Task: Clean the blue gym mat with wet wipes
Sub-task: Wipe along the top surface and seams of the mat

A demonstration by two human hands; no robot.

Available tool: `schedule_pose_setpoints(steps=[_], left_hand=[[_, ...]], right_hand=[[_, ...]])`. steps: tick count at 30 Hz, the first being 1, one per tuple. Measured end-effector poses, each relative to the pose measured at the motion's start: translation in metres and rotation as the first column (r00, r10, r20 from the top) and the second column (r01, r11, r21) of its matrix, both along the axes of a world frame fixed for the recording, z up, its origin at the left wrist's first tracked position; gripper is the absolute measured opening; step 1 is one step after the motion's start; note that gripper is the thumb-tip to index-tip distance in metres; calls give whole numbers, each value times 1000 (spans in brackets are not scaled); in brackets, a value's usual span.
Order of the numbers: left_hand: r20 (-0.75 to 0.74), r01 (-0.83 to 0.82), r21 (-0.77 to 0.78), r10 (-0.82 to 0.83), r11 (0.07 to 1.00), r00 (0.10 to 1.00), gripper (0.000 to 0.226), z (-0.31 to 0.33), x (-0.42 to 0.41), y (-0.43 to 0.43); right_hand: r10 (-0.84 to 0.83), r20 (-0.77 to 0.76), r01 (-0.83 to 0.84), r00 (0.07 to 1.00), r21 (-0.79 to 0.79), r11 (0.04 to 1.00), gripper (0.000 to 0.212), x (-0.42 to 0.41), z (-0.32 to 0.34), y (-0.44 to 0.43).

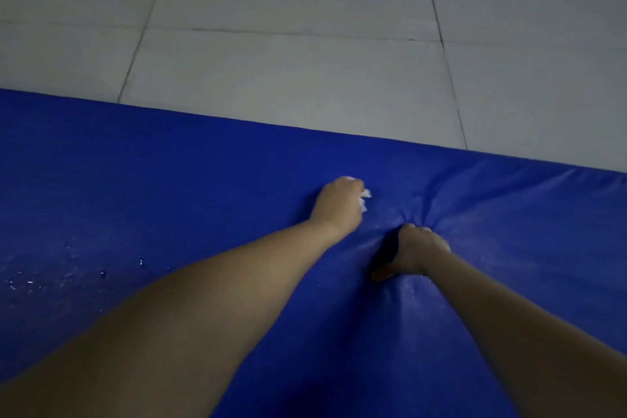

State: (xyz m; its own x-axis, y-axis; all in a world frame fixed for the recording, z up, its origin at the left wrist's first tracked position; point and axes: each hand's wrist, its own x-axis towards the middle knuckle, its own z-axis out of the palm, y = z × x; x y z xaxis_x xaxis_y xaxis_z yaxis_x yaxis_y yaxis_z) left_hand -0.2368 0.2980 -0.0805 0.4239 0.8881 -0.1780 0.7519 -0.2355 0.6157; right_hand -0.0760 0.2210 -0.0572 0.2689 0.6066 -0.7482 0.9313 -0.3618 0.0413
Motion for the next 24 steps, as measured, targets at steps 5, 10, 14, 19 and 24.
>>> schedule_pose_setpoints(steps=[5, 10, 14, 19, 24], left_hand=[[-139, 259, 61, -249, 964, 959, 3, 3, 33, -12], [-235, 131, 92, -107, 987, 966, 13, 9, -55, 11], [-348, -159, 74, 174, 985, 921, 12, 15, -147, 24], [-231, -481, -19, 464, 877, 855, 17, 15, -201, 24], [-226, -447, 66, 450, 892, 864, 9, 6, -180, 12]], right_hand=[[86, -13, -87, 996, -69, 994, 100, -9, 6, 12], [96, -21, -96, 995, -28, 995, 100, -6, 10, 10], [111, -15, -112, 994, -26, 993, 97, -3, 9, 6], [90, -14, -90, 996, -37, 995, 102, -2, 9, 6], [78, -6, -78, 997, -29, 997, 99, -3, 6, 5]])
